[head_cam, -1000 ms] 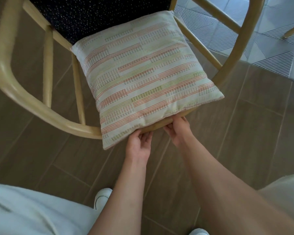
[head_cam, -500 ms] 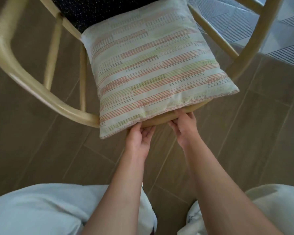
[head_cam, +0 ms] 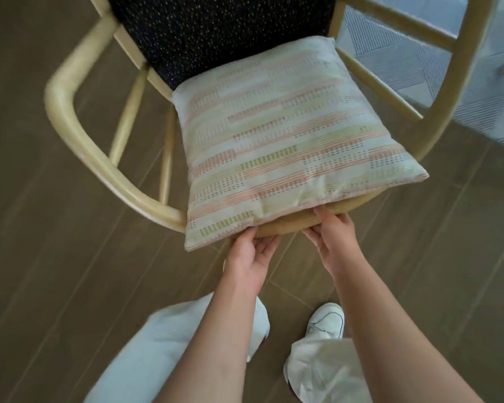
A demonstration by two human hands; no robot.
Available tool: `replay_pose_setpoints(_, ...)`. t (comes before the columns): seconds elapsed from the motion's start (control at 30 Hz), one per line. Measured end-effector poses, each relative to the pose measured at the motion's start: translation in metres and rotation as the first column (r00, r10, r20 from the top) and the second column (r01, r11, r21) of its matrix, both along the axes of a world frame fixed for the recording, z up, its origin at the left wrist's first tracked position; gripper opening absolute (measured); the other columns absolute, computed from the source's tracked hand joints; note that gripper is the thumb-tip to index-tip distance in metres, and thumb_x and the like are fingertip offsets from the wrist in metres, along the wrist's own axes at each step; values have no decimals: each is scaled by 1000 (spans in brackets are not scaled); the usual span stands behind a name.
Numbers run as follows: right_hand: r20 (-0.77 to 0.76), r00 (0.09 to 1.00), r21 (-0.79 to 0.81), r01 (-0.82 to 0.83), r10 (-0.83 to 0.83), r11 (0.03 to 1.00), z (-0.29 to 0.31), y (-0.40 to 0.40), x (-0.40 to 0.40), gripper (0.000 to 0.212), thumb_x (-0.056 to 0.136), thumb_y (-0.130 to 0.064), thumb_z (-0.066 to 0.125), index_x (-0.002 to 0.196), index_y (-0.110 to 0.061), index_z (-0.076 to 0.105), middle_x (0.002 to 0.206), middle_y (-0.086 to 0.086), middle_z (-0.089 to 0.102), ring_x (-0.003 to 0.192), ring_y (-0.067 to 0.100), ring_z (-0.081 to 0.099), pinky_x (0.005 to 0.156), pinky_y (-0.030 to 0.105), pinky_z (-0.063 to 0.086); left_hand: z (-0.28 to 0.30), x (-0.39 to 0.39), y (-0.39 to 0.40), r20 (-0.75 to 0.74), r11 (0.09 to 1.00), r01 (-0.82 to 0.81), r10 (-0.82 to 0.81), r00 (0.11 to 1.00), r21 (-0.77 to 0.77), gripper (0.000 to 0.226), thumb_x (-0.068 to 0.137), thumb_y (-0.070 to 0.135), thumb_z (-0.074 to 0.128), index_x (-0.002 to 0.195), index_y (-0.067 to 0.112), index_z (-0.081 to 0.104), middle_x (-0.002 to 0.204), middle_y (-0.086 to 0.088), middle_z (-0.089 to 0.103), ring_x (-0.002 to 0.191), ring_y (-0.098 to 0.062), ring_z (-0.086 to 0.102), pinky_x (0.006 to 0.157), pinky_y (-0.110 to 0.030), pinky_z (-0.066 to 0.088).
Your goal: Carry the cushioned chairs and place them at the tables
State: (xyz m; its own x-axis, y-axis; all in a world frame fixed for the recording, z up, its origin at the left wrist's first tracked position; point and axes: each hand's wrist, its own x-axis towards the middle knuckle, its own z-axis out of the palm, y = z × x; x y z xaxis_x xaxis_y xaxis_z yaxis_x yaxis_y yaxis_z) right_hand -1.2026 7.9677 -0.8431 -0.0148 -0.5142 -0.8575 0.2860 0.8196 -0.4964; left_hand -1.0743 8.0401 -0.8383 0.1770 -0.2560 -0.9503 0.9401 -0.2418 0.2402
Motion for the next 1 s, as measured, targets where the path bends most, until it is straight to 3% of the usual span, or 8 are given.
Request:
replay_pose_setpoints(0.17,-42,999,12,-22,23,1000,58,5,7,37,96,-20,66,130,-13,55,122,5,69,105,21,70,82,33,60,59,10,6,10,1000,9,-9,1000,29,27,99,12,62,125,3,65,104,-16,75,94,-27,74,62,-34,62)
replay_pose_setpoints(0.27,-43,998,3,-46,46,999,86,5,18,40,96,-22,67,132,-12,53,123,4,68,107,20,69,79,30,60,89,25,4,48,999,12,-14,999,46,30,99,11,63,127,2,62,111,-19,72,98,-29,73,62,-34,62)
replay_pose_setpoints(0.4,-33,999,-27,-35,34,999,120,-10,36,38,94,-23,69,127,-11,55,115,2,72,99,15,73,66,23,59,127,47,-13,74,999,30,-32,997,20,35,97,11,66,130,2,61,115,-20,70,96,-29,74,62,-33,61)
replay_pose_setpoints(0.77,-32,999,-118,-46,43,992,185,-70,74,27,99,-21,63,123,-12,56,116,4,71,95,16,74,65,26,60,198,85,-71,189,994,89,-75,979,-70,36,97,15,66,129,5,57,120,-19,69,95,-28,76,70,-35,63)
replay_pose_setpoints(0.9,5,996,-182,-82,84,980,203,-101,87,22,99,-19,61,119,-11,55,117,8,72,98,17,74,71,30,61,219,103,-100,252,988,100,-67,965,-118,29,98,18,64,123,5,57,119,-19,69,95,-25,76,74,-36,63)
replay_pose_setpoints(1.0,31,992,-262,-113,125,958,217,-126,104,31,100,-23,60,127,-10,50,124,9,68,107,19,71,84,38,61,233,116,-127,334,983,103,-47,941,-151,24,100,19,61,118,3,57,114,-17,71,94,-25,76,74,-36,63)
